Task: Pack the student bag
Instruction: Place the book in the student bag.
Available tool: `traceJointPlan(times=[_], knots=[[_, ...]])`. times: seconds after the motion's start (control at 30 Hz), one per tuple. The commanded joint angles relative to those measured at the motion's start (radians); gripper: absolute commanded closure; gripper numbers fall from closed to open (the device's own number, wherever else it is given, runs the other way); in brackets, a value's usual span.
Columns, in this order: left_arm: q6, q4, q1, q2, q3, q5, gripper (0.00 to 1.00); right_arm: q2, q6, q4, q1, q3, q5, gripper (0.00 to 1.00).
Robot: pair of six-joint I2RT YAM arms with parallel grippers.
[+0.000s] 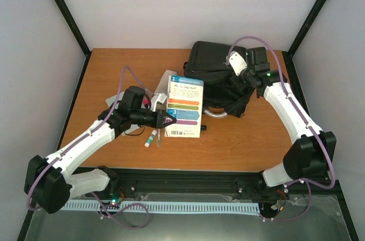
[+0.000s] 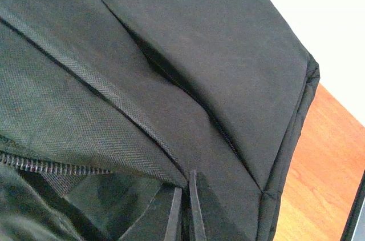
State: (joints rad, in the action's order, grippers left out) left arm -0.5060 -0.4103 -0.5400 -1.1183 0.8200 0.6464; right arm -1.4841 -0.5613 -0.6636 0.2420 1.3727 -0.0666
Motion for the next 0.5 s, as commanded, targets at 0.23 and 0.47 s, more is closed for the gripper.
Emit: traceJointPlan(times=[0.23, 0.47], knots=[[-0.103, 0.208, -0.096, -0.132, 0.053, 0.228, 0.99, 0.116, 0.136, 0.066, 0.002, -0.096, 0.002, 0.97], [-0.202, 0.403, -0.159, -0.290, 0.125, 0.304, 0.99, 0.169, 0.149, 0.081, 0.002, -0.148, -0.026, 0.97]])
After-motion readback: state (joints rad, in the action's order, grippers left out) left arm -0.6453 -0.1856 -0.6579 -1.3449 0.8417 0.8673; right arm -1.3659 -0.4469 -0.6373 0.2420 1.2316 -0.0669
